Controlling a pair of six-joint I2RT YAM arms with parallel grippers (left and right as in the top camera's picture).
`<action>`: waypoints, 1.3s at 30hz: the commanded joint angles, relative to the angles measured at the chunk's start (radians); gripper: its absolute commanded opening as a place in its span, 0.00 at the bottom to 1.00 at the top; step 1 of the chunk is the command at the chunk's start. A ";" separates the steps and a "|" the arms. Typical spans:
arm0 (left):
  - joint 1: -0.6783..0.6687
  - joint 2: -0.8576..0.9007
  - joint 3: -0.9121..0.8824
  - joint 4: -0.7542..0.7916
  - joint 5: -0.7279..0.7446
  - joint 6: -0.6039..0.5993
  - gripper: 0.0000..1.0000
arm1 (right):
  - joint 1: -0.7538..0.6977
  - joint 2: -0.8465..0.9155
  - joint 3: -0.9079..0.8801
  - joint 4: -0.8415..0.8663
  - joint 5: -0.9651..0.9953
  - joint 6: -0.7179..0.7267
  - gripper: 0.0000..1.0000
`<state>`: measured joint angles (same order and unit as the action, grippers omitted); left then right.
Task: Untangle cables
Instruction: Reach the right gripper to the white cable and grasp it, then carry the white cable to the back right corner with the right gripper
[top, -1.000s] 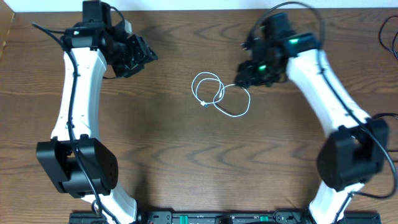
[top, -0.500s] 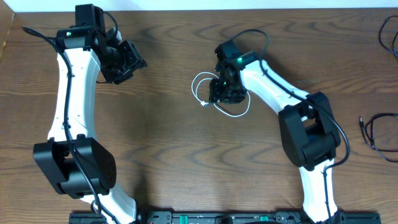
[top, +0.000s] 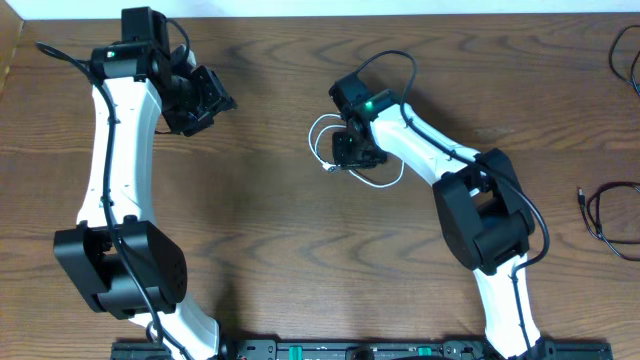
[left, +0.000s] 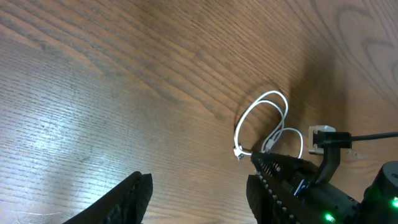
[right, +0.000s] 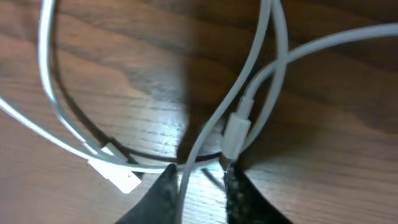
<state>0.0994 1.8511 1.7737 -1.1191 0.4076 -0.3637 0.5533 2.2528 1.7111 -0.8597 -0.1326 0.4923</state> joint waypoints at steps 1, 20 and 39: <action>0.000 -0.022 0.004 -0.012 -0.016 0.000 0.55 | 0.005 0.060 -0.011 -0.034 0.082 -0.032 0.19; 0.000 -0.022 0.003 -0.032 -0.016 -0.001 0.55 | -0.142 -0.169 0.017 -0.234 0.084 -0.274 0.01; 0.000 -0.022 0.003 -0.031 -0.017 0.000 0.55 | -0.791 -0.606 0.110 0.110 0.025 -0.197 0.01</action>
<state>0.0994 1.8511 1.7737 -1.1458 0.4042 -0.3637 -0.1703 1.6234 1.8252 -0.7803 -0.0956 0.2783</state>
